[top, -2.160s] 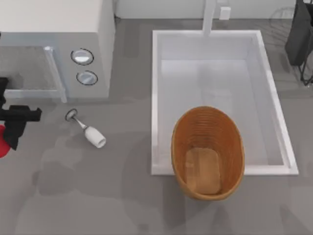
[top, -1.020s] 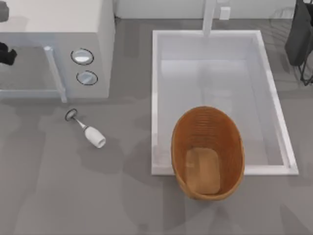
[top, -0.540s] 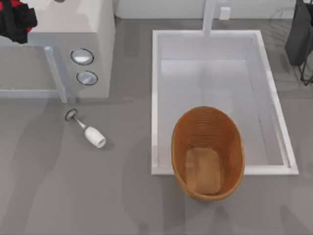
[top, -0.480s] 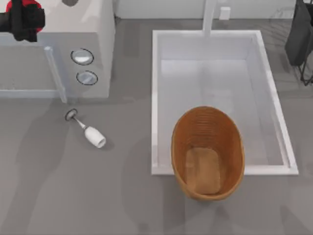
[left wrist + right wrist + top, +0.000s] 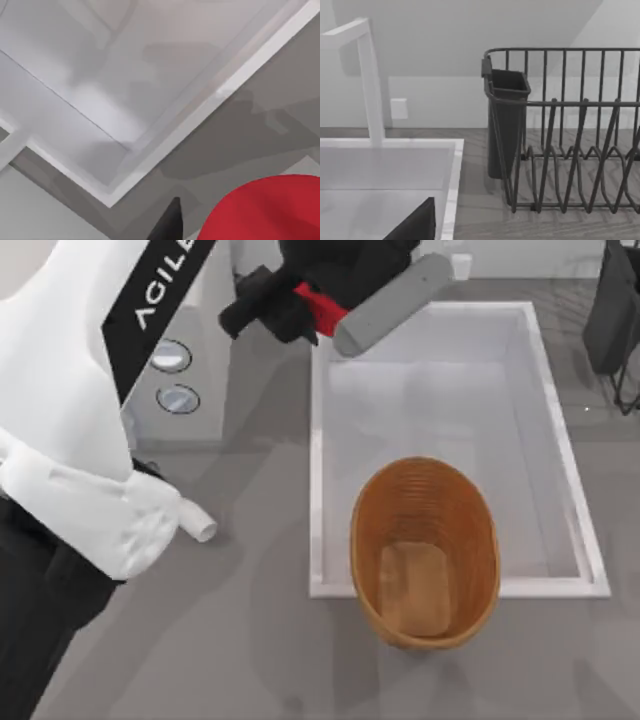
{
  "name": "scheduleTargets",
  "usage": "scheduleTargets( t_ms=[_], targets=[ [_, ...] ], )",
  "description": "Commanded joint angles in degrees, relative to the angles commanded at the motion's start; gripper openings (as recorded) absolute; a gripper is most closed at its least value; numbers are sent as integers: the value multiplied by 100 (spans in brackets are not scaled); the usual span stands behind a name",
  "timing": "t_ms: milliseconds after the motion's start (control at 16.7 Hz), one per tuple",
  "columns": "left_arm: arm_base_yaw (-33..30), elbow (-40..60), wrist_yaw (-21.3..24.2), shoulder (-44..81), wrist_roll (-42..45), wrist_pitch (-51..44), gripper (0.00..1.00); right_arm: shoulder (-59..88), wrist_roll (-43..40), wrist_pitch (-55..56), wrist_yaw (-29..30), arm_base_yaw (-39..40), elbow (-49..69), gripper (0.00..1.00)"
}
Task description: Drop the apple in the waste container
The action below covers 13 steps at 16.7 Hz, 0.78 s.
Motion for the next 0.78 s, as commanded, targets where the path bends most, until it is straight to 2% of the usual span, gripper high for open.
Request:
scheduleTargets(
  t_ms=[240, 420, 780],
  targets=[
    [-1012, 517, 95, 686, 1334, -236, 0, 0, 0, 0, 0, 0, 0, 100],
    [-1516, 633, 108, 1017, 1890, -335, 0, 0, 0, 0, 0, 0, 0, 100],
    [-1674, 629, 103, 1124, 2040, -363, 0, 0, 0, 0, 0, 0, 0, 100]
  ],
)
